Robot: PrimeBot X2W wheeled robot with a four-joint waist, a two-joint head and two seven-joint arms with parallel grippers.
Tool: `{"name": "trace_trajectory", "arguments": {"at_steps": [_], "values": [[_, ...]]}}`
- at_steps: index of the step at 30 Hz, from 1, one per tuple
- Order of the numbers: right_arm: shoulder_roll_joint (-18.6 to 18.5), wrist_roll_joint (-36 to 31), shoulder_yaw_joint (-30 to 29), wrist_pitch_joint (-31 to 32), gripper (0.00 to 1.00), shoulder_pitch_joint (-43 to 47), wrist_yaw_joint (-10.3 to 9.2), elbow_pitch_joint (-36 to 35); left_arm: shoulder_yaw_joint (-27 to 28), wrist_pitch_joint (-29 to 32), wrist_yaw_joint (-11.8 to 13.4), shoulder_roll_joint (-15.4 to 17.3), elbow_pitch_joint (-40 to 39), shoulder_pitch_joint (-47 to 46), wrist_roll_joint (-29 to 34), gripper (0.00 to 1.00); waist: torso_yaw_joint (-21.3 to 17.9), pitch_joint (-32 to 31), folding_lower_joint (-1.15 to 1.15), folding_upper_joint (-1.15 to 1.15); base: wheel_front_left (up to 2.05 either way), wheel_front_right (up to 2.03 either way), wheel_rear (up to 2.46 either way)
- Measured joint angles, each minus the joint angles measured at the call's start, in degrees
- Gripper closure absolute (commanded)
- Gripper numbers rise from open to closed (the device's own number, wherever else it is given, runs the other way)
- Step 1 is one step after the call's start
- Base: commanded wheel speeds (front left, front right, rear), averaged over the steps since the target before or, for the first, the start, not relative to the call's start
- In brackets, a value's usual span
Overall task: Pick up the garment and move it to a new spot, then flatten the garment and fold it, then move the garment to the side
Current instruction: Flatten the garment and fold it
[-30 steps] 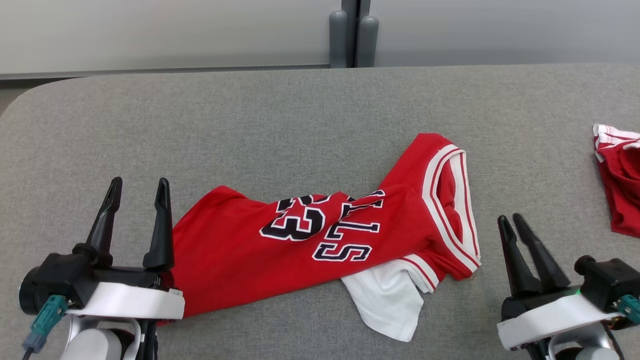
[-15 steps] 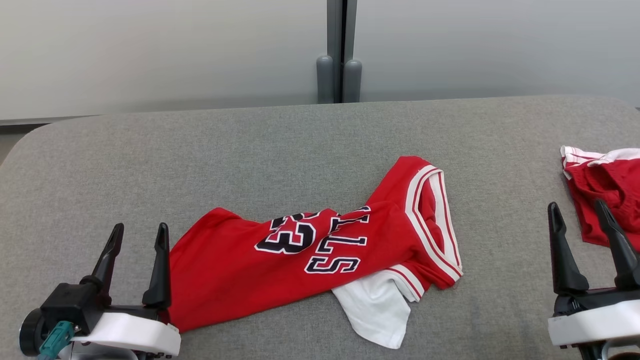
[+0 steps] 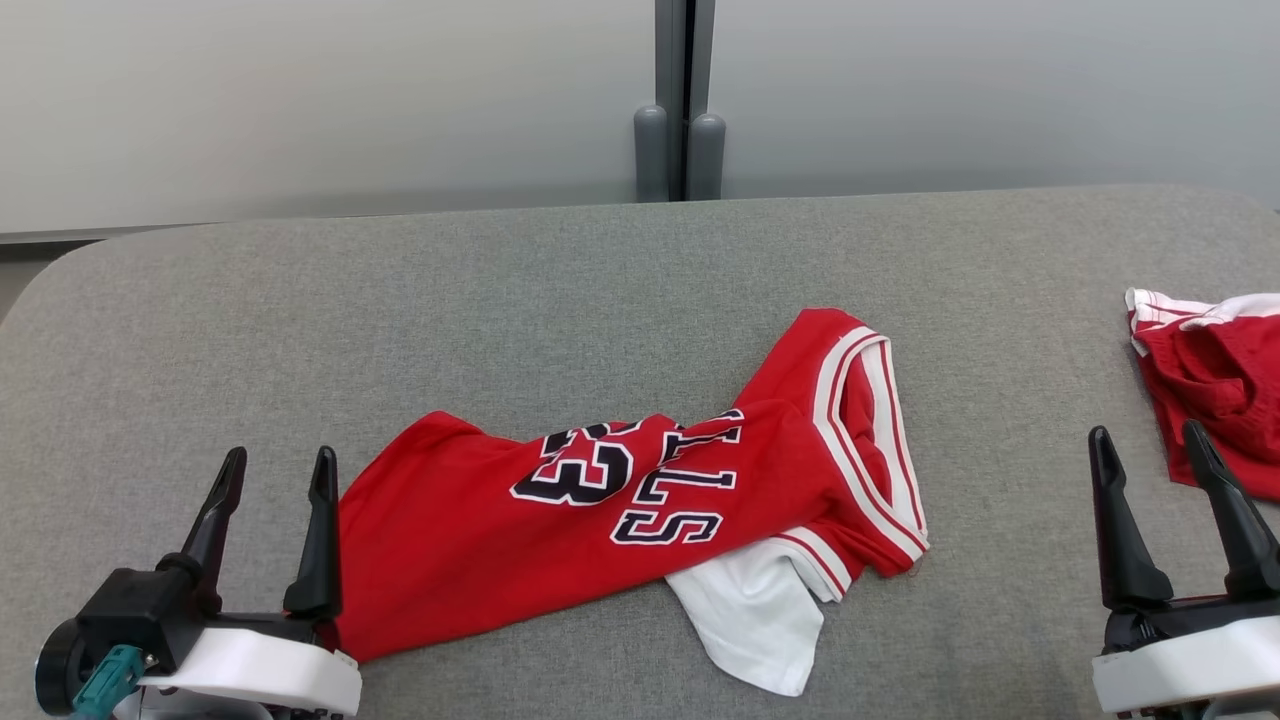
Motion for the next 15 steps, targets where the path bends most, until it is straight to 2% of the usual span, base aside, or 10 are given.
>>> {"name": "trace_trajectory", "arguments": {"at_steps": [9, 15], "values": [[-0.16, -0.14, 3.64, 1.52, 0.0, 0.14, 0.0, 1.23, -0.67, 0.07, 0.13, -0.2, -1.22, -1.25, -0.05, 0.0, 1.05, 1.29, 0.0, 0.0, 0.0, 0.0, 0.0], [-1.23, 2.4, 12.39, 4.49, 0.0, 1.98, 0.0, 9.67, -1.38, -0.26, -0.29, -0.55, -0.84, -3.42, -0.01, 0.0, 2.93, 2.71, 0.0, 0.0, 0.0, 0.0, 0.0]]}}
